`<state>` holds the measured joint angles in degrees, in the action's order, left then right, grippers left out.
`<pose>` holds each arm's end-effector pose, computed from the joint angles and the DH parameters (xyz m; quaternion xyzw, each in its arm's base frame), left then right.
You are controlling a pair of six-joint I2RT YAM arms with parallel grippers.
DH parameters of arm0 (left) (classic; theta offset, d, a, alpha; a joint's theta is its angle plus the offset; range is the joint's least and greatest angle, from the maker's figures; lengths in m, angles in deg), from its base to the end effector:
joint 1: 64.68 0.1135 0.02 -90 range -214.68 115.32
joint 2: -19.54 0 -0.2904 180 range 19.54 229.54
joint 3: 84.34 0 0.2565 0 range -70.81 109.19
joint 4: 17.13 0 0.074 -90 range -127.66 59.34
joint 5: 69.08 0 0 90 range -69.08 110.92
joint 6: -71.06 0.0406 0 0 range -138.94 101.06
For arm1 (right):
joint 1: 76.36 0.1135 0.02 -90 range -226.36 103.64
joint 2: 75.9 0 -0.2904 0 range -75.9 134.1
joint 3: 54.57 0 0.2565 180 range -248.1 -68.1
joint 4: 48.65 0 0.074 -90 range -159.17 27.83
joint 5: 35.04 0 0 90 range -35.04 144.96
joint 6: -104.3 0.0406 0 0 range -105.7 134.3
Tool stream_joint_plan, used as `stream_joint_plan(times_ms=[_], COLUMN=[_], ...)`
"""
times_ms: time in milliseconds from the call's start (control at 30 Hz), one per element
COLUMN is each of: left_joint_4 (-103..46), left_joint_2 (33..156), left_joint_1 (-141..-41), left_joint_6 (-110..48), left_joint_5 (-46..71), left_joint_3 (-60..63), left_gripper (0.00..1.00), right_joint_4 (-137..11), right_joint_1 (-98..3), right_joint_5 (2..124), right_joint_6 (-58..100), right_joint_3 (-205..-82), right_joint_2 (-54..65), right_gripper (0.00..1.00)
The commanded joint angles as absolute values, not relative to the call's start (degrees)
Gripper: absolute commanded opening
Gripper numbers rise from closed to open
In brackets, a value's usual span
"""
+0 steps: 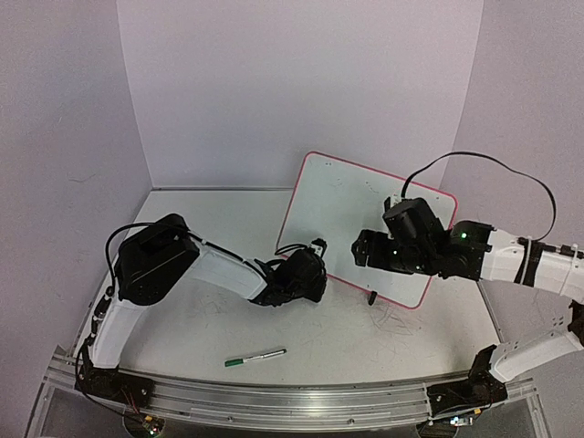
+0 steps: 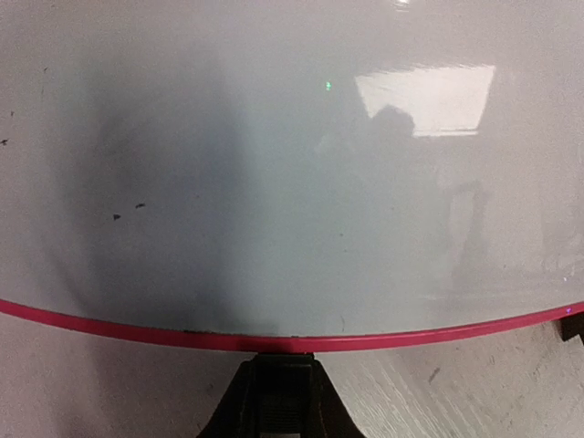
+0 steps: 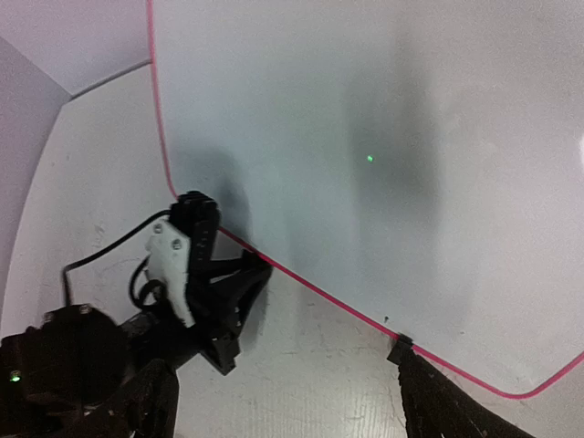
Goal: Write a sentence on the whiteboard
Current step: Move the whiteboard to the center of the board.
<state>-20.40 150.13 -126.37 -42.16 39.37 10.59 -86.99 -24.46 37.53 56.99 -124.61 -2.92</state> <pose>0.2507 -0.4384 0.1138 0.2282 0.8637 -0.1805 0.4116 0.1798 0.2096 0.3036 -0.0100 0.9026 0.2060 0.3779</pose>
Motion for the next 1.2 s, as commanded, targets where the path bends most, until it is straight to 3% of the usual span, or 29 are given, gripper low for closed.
stream_joint_plan(times_ms=[0,233,433,800,1067,1167], left_joint_4=[-21.85,-21.95,-22.22,-22.26,-22.27,-22.30], left_joint_2=[143.75,131.01,120.72,109.34,105.29,104.14], left_joint_1=[-128.51,-128.45,-126.06,-120.06,-119.72,-119.53], left_joint_6=[-48.08,-43.19,-40.21,-38.44,-37.19,-36.76], left_joint_5=[34.85,27.36,29.27,30.65,32.01,32.51], left_joint_3=[5.82,-2.60,-8.74,-14.29,-16.13,-16.63], left_gripper=[0.29,0.65,0.78,0.86,0.86,0.86], right_joint_4=[-89.40,-85.29,-82.96,-80.89,-79.20,-77.87], right_joint_1=[-24.33,-22.71,-20.92,-20.87,-21.23,-21.40], right_joint_5=[34.83,38.05,36.80,23.69,18.96,18.58], right_joint_6=[63.29,67.85,77.23,85.69,81.11,80.40], right_joint_3=[-119.06,-115.90,-114.31,-112.91,-115.63,-115.50], right_joint_2=[-0.99,5.41,9.48,16.83,21.42,22.67], right_gripper=[0.83,0.74,0.71,0.62,0.54,0.43])
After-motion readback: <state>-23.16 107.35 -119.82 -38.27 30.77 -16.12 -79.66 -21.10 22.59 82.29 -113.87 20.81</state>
